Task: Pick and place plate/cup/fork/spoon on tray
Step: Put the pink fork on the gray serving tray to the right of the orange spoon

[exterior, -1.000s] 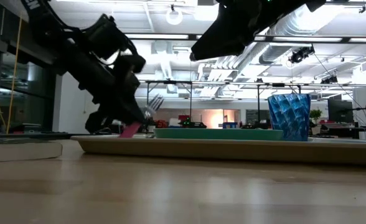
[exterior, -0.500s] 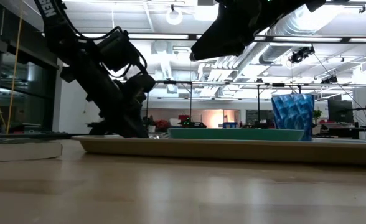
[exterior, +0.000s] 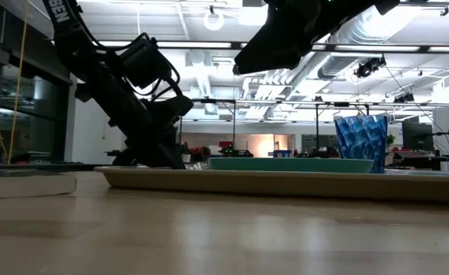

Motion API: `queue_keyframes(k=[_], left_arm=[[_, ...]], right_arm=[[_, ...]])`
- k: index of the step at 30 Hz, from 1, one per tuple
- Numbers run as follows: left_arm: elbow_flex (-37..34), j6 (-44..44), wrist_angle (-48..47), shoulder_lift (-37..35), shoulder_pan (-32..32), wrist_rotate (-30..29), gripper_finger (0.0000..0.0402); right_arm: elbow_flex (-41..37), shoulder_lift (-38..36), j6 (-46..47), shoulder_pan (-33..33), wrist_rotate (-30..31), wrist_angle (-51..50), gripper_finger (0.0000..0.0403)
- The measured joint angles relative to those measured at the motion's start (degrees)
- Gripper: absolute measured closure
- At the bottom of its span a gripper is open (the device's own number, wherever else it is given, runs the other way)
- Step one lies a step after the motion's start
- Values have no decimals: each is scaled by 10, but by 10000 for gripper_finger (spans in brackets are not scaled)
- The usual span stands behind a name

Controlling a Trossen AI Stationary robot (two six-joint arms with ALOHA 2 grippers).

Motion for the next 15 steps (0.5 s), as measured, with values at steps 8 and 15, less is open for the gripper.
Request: queue_keyframes(k=[8,15], left_arm=[[0,10,3,0,0,-4,318],[0,28,10,0,4,-3,303]], right_arm=[[0,0,0,0,0,0,215],[0,0,1,0,0,0,215]])
